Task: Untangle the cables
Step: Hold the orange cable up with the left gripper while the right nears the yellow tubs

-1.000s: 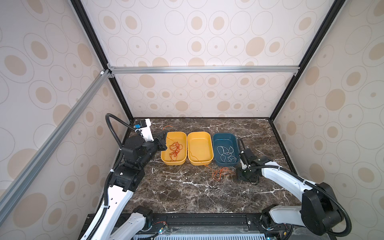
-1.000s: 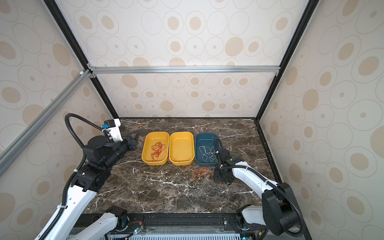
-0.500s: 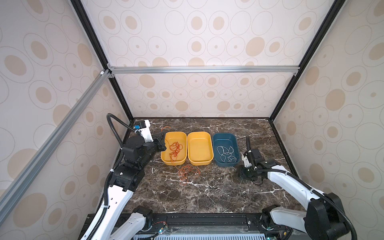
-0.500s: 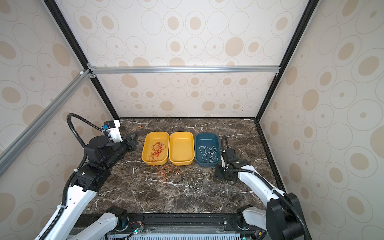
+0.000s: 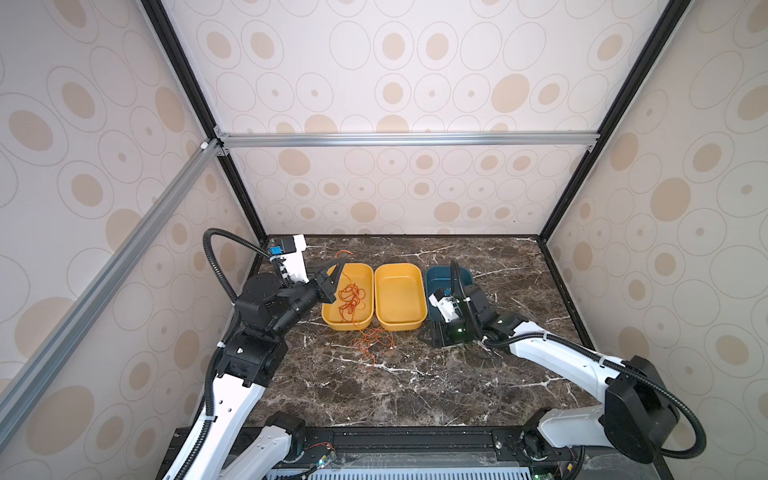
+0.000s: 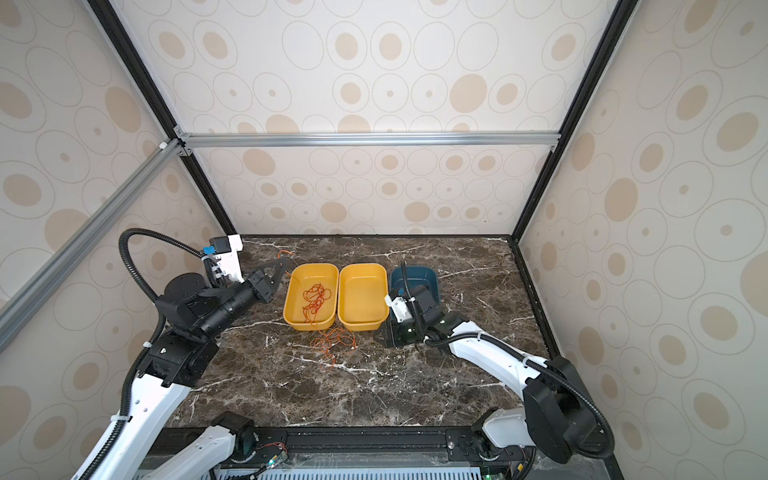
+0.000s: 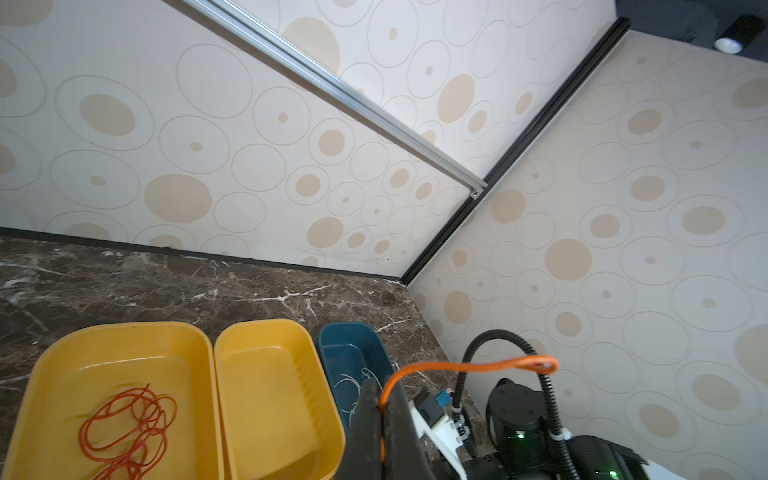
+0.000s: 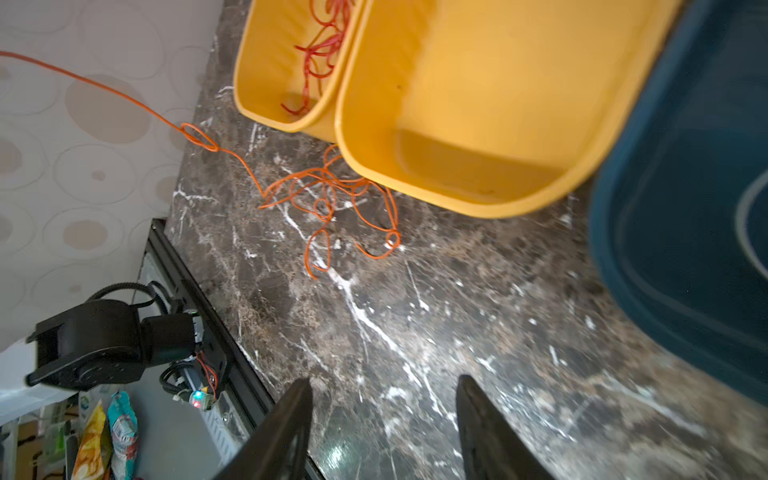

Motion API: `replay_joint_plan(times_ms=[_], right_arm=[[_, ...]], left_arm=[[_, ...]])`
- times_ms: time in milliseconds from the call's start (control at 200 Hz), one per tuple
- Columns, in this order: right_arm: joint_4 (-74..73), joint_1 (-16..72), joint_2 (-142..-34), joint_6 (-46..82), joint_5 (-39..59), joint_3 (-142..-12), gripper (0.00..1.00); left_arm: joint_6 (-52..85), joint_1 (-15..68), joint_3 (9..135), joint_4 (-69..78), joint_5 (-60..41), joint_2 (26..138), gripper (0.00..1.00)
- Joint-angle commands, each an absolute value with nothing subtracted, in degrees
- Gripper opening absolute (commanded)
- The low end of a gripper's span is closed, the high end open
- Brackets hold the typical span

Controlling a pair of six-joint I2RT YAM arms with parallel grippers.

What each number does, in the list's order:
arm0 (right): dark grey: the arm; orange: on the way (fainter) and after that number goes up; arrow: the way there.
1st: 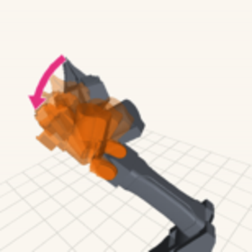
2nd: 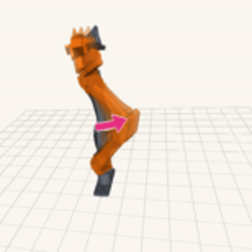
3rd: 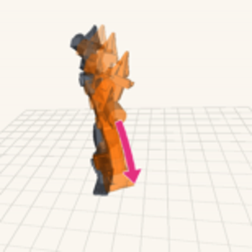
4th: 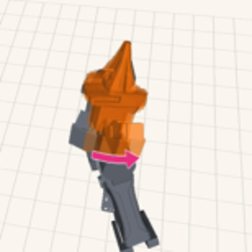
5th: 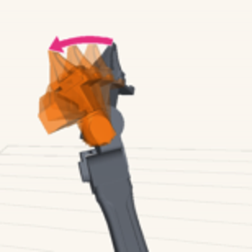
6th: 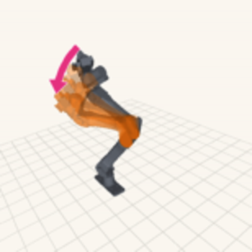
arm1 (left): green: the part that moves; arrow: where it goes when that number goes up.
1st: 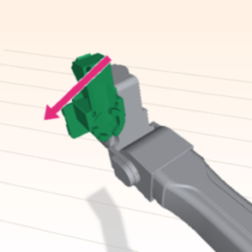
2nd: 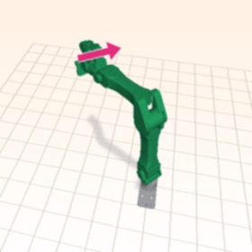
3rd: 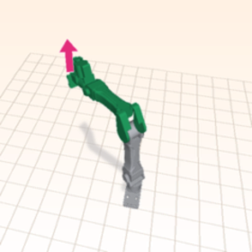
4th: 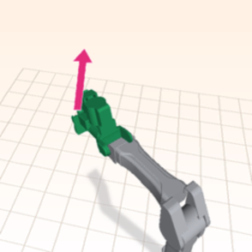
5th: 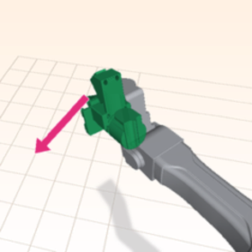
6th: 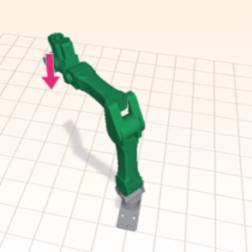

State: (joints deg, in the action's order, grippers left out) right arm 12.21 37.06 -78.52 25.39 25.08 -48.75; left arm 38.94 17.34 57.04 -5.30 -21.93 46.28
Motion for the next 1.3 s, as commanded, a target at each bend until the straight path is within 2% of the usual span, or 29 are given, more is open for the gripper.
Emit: replay_joint_plan(times_ms=[0,230,585,795,970,1296], right_arm=[[1.0,39.6,-81.7,23.7,27.7,-50.0,0.58],[-11.2,42.8,-91.2,20.4,27.3,-51.1,0.57],[-19.0,44.8,-102.0,19.4,25.2,-58.0,0.55],[-21.9,46.5,-106.8,19.2,30.1,-62.6,0.53],[-21.4,47.2,-105.3,20.6,27.3,-60.4,0.52],[-18.1,44.5,-96.6,26.9,29.0,-52.7,0.52]], left_arm=[[42.8,16.9,58.5,0.3,-26.3,44.9,0.0],[49.5,17.0,60.3,6.7,-30.1,43.6,0.0],[51.4,17.0,63.1,7.0,-30.2,43.3,0.0],[50.8,16.9,63.5,5.7,-29.4,43.7,0.0],[49.3,16.9,63.8,2.8,-27.7,44.0,0.0],[48.8,17.0,61.5,4.0,-27.3,45.6,0.0]])
